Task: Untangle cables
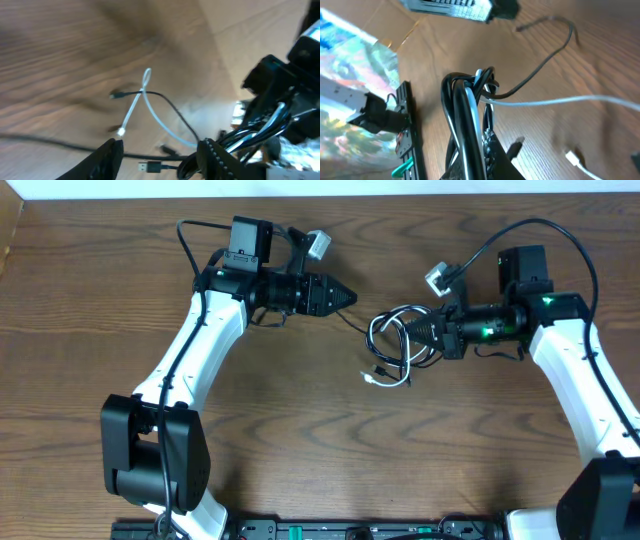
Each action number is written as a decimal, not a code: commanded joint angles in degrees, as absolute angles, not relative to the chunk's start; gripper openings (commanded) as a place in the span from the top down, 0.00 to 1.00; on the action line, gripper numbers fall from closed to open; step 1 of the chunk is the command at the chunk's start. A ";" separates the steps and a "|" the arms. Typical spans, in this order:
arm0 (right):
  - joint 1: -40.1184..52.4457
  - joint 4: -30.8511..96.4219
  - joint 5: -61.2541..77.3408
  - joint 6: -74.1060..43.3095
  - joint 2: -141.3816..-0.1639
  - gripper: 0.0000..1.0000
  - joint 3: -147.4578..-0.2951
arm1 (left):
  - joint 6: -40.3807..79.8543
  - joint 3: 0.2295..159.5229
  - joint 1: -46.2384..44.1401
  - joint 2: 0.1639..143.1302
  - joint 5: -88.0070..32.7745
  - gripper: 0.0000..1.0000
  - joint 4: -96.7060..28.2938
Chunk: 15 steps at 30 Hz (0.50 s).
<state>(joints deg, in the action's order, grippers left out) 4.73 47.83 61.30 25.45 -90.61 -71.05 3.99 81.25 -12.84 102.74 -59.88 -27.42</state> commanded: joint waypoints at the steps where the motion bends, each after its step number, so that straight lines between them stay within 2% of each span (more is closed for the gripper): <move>1: 4.60 48.27 65.82 30.13 -88.92 0.99 -71.57 | 2.79 81.97 -13.15 102.21 -67.96 0.45 -27.31; 6: 4.60 48.51 66.19 30.13 -88.92 0.99 -71.57 | 2.31 81.97 -14.76 102.80 -73.17 0.42 -27.07; 15: 4.60 49.25 66.24 30.13 -88.92 0.99 -71.57 | 1.17 81.97 -18.06 102.89 -75.44 0.41 -26.81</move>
